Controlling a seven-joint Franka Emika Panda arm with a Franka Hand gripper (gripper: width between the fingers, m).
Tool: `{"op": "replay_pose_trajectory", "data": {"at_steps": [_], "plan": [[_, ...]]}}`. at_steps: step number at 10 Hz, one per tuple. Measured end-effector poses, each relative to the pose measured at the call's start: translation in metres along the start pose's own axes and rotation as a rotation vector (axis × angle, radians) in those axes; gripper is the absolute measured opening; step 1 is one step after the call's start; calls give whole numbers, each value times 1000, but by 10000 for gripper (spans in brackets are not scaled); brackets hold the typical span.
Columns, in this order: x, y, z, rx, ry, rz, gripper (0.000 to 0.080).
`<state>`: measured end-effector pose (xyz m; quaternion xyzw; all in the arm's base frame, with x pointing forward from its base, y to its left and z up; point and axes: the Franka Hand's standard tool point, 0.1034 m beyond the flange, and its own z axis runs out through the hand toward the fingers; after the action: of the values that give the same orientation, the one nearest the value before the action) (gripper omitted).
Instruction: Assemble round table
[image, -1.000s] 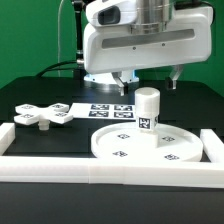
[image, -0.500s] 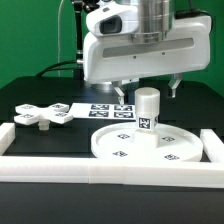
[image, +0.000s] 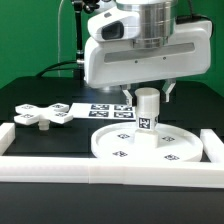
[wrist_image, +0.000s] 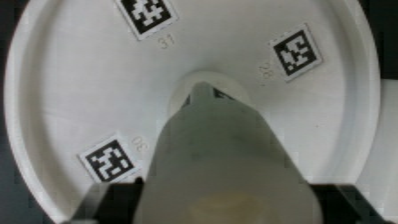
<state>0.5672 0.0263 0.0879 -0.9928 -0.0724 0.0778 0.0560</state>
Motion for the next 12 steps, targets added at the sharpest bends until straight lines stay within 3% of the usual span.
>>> {"op": "replay_pose_trajectory", "data": {"at_steps": [4,7,10,12], "plan": [[0,0,0,1,0,10,406],[3,-1,0,9,31,282,407],[1,0,0,52,95,607,409],[-2,3,0,100,142,889,409]]}}
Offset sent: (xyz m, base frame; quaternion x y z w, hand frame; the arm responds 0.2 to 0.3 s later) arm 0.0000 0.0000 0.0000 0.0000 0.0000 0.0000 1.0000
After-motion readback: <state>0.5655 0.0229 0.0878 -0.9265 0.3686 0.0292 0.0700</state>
